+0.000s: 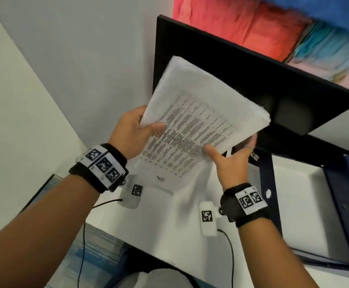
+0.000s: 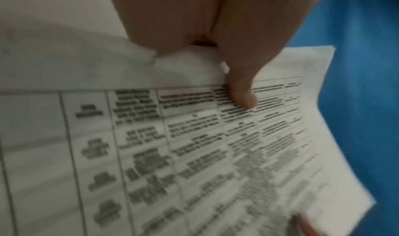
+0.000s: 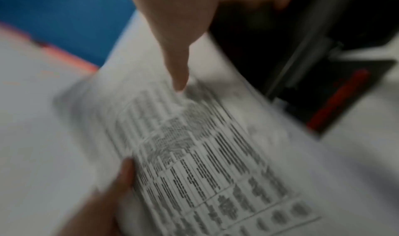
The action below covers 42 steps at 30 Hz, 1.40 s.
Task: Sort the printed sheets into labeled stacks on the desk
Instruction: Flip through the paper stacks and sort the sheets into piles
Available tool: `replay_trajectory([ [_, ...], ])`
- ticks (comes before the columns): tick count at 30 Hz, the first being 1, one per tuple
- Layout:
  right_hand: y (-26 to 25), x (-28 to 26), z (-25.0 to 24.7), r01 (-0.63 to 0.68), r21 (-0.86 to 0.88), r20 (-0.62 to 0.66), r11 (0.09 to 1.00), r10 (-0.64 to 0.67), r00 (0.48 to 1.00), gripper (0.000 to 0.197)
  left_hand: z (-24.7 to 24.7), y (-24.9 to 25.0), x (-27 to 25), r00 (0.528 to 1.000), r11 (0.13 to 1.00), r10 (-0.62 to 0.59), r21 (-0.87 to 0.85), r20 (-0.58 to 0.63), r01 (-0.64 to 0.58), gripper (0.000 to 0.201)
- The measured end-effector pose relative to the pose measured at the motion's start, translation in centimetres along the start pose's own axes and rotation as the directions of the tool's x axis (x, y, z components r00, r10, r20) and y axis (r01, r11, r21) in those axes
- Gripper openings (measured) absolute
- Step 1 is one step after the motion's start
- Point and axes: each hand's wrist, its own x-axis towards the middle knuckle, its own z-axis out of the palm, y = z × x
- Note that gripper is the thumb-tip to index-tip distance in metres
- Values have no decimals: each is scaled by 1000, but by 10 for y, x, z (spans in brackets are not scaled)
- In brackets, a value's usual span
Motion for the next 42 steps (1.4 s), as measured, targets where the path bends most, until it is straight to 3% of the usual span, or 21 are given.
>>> replay_trajectory([
  [2, -4, 3, 3, -110, 113, 120, 987, 96, 988, 77, 1, -5, -3, 997, 981, -73, -176, 31, 77, 26],
  [4, -9, 4, 6, -57, 46, 137, 997, 50, 989, 40, 7, -6, -10, 997, 977, -68, -206, -46, 57, 27],
  [6, -11, 2, 8, 60, 52, 108, 997, -66, 992, 28, 17, -4, -18, 979, 983, -7, -183, -203, -30, 31],
  [9, -4, -13, 12, 138, 107, 61, 985, -145, 987, 28, 32, -12, -33, 930, 989, -12, -139, -366, -42, 27],
  [11, 7, -26, 17, 94, 31, 84, 995, -96, 992, 34, 40, -27, -40, 950, 989, -77, -140, -301, 35, 35],
  [14, 18, -34, 18, -44, -11, 131, 999, 45, 990, 54, 43, -53, -47, 980, 987, -110, -134, -165, 88, 68],
  [17, 8, -28, 13, -34, 64, 76, 997, 29, 997, 70, 40, -49, -45, 986, 974, -74, -224, -152, 38, 90],
  [20, -11, -24, 11, 46, 149, -10, 988, -45, 999, 68, 33, -27, -39, 975, 944, 28, -316, -222, -99, 102],
  [23, -29, -20, 14, 191, 149, -90, 970, -179, 980, 44, 31, -2, -31, 938, 894, 81, -392, -338, -219, 81],
  [26, -36, -16, 17, 218, 128, -90, 968, -207, 974, 9, 29, 15, -21, 906, 871, 7, -442, -424, -214, 33],
  [27, -35, -15, 18, 220, 104, -96, 970, -210, 973, 3, 28, 18, -16, 892, 882, -12, -425, -453, -203, 24],
  [29, -34, -12, 19, 225, 86, -120, 971, -214, 969, 13, 26, 18, -9, 880, 891, -18, -407, -475, -201, 22],
  [31, -34, -11, 19, 236, 142, -119, 961, -220, 968, 17, 22, 16, -4, 890, 889, 10, -404, -456, -217, 24],
  [33, -26, -11, 16, 208, 225, -58, 952, -200, 978, 40, 18, 10, -2, 920, 884, 48, -413, -390, -221, 29],
  [35, -14, -10, 11, 136, 241, 15, 961, -144, 989, 65, 14, -1, -2, 960, 882, 58, -436, -274, -178, 54],
  [37, -4, -7, 7, 76, 164, 91, 984, -92, 992, 76, 12, -13, -1, 988, 899, 43, -425, -150, -104, 79],
  [40, 4, -3, 6, -18, 103, 149, 995, 2, 989, 74, 10, -32, 2, 999, 937, -26, -348, 25, 33, 77],
  [42, 6, -3, 8, -72, 121, 190, 990, 48, 981, 51, 11, -40, 3, 991, 967, -50, -242, 125, 80, 58],
])
